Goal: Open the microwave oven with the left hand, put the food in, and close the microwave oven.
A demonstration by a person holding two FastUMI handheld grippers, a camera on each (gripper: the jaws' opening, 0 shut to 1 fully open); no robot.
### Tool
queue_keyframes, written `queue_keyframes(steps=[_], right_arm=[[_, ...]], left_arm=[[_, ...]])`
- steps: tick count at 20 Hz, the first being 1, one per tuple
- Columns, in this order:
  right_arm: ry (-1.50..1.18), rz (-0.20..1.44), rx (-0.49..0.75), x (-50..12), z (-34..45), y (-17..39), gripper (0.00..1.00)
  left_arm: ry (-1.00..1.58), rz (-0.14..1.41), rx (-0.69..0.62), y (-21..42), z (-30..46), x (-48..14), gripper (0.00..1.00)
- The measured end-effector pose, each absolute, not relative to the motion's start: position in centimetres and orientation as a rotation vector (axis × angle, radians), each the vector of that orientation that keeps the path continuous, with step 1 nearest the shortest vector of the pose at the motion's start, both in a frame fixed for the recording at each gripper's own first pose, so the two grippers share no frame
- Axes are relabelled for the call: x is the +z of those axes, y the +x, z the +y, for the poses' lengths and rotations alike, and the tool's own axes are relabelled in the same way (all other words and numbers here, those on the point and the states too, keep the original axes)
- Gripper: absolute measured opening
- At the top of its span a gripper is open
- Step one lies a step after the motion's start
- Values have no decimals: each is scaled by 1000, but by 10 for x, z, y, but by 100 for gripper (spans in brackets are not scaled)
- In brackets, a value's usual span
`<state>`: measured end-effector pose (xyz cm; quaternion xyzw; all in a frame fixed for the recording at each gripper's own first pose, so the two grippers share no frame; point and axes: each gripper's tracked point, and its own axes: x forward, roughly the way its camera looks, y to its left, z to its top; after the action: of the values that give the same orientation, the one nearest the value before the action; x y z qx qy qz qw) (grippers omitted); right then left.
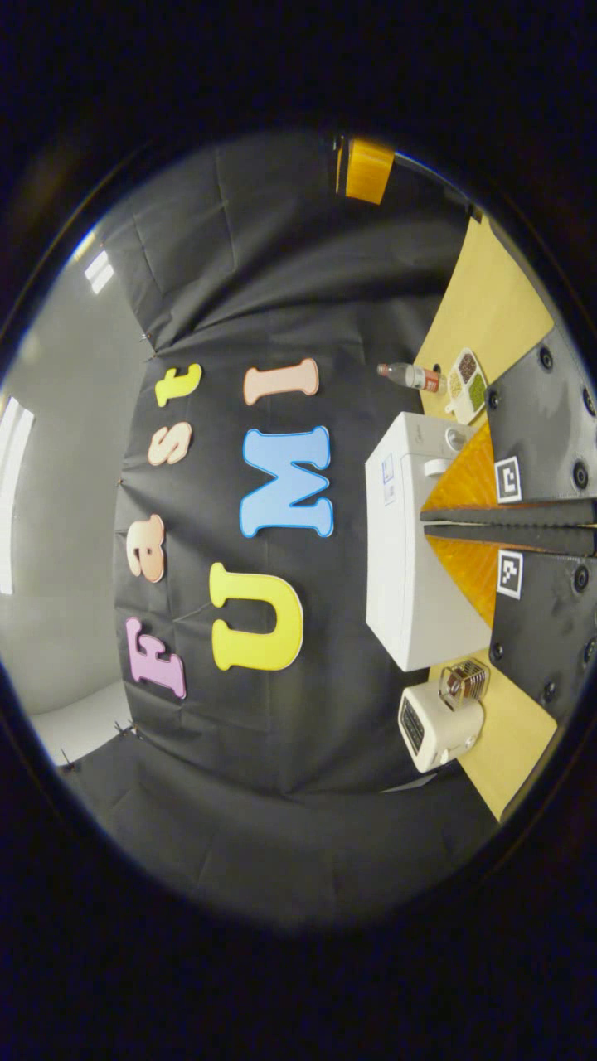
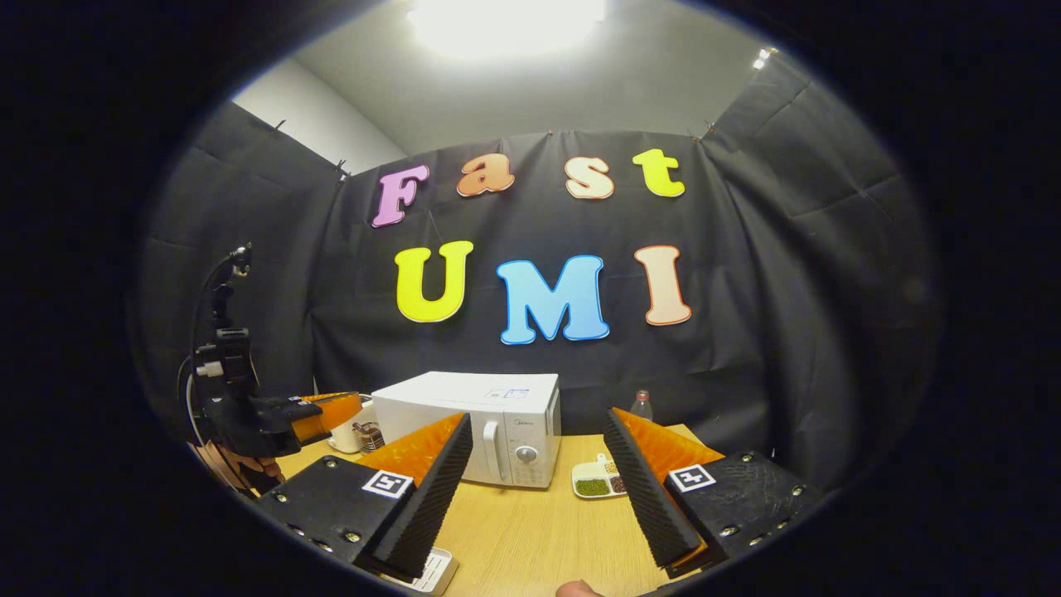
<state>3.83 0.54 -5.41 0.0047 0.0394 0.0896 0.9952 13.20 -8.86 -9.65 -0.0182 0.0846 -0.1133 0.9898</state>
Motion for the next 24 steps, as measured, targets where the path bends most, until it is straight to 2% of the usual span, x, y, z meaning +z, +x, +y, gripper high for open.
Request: queue_keyframes(steps=[3,5,8,10,11,12,13,15,17,18,21,22,23,24], right_arm=[[16,67,208,-51,4,24,96],[16,68,219,-50,4,16,96],[23,51,223,-44,6,8,96],[21,44,222,-43,9,4,96],[20,39,219,-42,10,2,96],[19,34,216,-41,14,0,96],[17,30,210,-40,16,-2,96],[15,27,192,-41,19,-7,96],[14,17,187,-38,27,-12,96],[6,15,180,-39,29,-13,96],[7,11,154,-39,36,-17,96],[10,11,148,-40,38,-19,96],[10,12,143,-41,41,-20,96],[8,15,140,-41,44,-22,96]], left_arm=[[-21,150,-189,96,-79,-80,10],[-28,146,-168,75,-73,-70,6],[-40,131,-130,49,-58,-55,10],[-39,125,-108,34,-48,-49,7],[-38,121,-103,29,-44,-46,10],[-35,120,-100,25,-41,-45,7],[-34,123,-101,21,-37,-45,10],[-38,121,-103,14,-29,-41,7],[-32,121,-93,5,-17,-39,10],[-27,113,-87,2,-11,-37,7],[-6,96,-65,-7,4,-35,8],[-5,96,-68,-8,6,-34,13],[-4,98,-71,-9,8,-35,30],[-1,99,-65,-10,13,-36,36]])
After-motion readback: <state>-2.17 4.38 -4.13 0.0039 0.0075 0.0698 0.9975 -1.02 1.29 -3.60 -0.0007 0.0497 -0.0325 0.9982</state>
